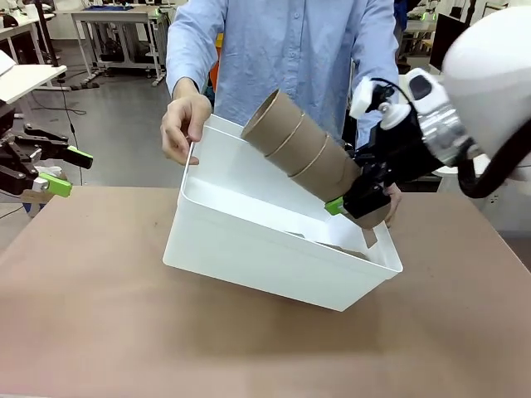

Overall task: Stack the cups and store them in the basket.
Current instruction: Place the stack of Reusable plastic cups into the Pantry Basket.

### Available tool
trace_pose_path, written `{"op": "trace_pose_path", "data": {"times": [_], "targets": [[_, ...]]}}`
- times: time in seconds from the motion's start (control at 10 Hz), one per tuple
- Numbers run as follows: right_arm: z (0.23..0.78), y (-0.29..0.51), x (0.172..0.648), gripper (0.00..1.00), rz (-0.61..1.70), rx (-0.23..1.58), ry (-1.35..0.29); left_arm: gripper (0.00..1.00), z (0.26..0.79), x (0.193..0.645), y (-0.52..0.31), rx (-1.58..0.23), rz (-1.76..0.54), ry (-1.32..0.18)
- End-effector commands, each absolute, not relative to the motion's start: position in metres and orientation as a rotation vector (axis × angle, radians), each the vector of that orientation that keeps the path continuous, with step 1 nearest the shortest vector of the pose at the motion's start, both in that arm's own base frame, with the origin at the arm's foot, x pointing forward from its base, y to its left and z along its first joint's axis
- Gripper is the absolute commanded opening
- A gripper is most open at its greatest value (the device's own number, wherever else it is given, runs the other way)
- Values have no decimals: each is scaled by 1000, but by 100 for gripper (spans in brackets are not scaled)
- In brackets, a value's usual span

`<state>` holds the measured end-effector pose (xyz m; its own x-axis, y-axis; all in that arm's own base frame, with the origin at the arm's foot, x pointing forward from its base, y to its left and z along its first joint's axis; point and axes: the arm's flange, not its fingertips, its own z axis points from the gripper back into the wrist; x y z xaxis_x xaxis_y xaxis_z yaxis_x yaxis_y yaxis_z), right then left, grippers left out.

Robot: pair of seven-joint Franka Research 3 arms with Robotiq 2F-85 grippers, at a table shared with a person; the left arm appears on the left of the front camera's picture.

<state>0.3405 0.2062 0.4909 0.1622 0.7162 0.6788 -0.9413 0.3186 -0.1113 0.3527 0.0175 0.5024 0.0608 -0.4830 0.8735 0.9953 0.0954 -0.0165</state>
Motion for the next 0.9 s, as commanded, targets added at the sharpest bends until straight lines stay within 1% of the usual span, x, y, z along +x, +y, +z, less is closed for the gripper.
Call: {"op": "trace_pose_path", "data": {"times": [0.0, 0.4, 0.8], "targets": [[493, 228, 367, 84, 1242, 358, -668, 100, 506, 352, 18, -796, -1312, -840], [466, 264, 387, 84, 1304, 319, -594, 100, 506, 352, 18, -796, -1312, -840], [437, 283, 399, 84, 1307, 265, -567, 100, 506, 352, 18, -796, -1312, -840]]}}
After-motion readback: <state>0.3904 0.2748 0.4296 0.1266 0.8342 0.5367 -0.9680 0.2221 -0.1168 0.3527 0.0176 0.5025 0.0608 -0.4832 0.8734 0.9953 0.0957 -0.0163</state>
